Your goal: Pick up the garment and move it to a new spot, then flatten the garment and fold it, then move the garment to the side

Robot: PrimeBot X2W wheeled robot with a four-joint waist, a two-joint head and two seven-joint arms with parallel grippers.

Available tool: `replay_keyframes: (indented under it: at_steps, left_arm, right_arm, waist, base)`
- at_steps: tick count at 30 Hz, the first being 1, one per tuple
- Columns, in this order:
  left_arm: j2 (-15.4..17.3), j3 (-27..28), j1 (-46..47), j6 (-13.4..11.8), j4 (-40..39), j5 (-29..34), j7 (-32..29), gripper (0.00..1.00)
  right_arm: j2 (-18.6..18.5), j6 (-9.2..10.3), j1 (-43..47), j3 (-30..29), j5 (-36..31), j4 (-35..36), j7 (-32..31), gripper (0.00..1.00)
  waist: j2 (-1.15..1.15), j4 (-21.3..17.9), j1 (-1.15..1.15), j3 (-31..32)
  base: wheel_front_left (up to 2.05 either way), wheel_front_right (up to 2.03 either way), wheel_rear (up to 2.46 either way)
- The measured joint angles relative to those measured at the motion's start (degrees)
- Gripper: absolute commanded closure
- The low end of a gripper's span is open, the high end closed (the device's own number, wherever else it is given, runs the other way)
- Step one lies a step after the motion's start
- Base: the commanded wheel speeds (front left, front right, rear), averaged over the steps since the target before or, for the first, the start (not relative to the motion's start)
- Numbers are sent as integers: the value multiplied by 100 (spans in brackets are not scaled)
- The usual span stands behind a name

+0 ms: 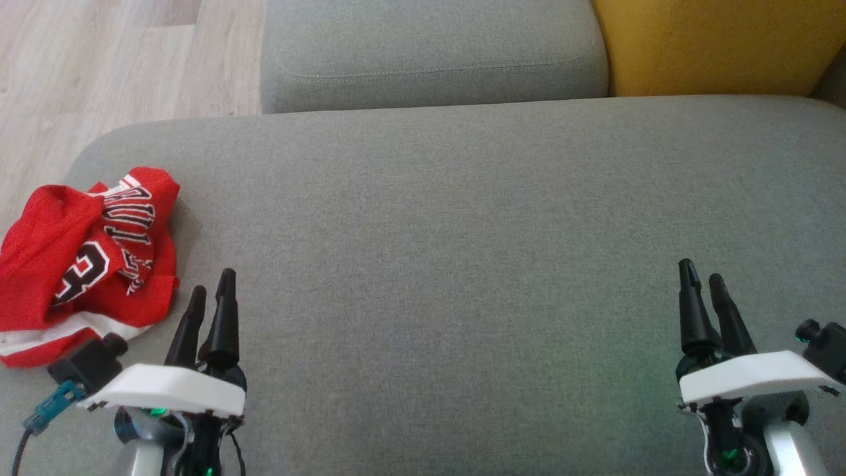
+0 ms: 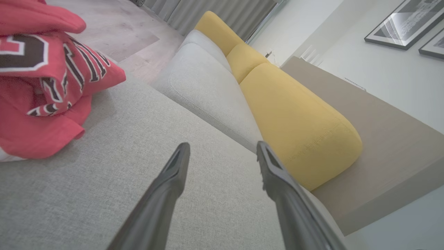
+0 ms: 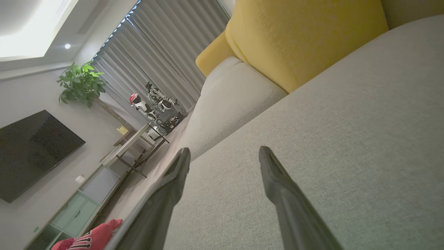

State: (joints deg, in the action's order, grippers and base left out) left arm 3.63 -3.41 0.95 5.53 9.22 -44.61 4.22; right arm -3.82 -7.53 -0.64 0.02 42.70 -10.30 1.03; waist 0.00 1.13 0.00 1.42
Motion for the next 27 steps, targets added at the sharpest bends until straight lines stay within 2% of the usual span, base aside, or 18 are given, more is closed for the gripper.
replay_keyframes:
  at_steps: [8, 17, 27]
  left_arm:
    - [110, -196, -9, -115, -23, 709, 153, 0]
    - [232, -394, -50, -354, -86, 1433, 299, 0]
    - [377, -625, -52, -477, -170, 2089, 454, 0]
  right_arm:
    - [-11, 0, 1, 82, -641, 30, 8, 0]
    - [-11, 0, 6, 136, -1369, 34, 8, 0]
    - [-10, 0, 11, 169, -2083, 83, 16, 0]
  waist:
    - [0, 22, 0, 22]
    - [0, 28, 0, 45]
    - [0, 48, 0, 55]
  base:
    - [0, 0, 0]
    - [0, 0, 0]
    - [0, 0, 0]
